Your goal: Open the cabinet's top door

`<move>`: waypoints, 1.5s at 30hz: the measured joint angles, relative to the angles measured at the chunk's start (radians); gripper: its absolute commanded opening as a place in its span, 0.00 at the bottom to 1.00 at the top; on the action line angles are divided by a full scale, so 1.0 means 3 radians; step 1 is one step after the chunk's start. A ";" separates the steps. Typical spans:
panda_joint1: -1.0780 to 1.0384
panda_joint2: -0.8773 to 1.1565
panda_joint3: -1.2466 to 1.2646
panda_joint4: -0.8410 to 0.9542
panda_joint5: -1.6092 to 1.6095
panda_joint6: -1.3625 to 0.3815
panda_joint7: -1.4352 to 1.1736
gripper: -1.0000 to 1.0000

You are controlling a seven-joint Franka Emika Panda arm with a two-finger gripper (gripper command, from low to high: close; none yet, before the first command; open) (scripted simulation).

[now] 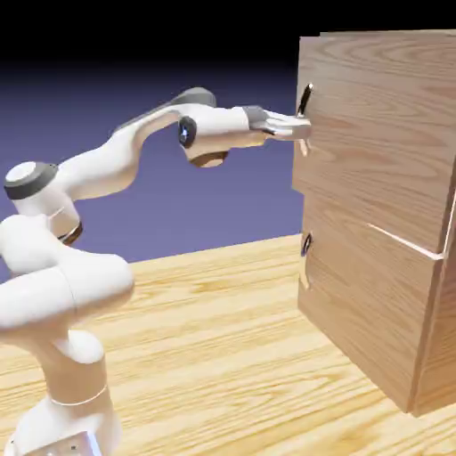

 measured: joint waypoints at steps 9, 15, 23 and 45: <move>0.0125 -0.0620 -0.0447 -0.0911 0.0219 -0.1304 -0.0036 0.00; 0.0348 -0.0469 -0.0910 -0.1514 0.0047 -0.2174 -0.0499 0.00; 0.0237 -0.0073 -0.1697 -0.1922 -0.0534 -0.3334 -0.1038 0.00; -0.0650 0.2401 -0.2909 -0.1065 -0.2891 -0.5673 -0.2891 0.00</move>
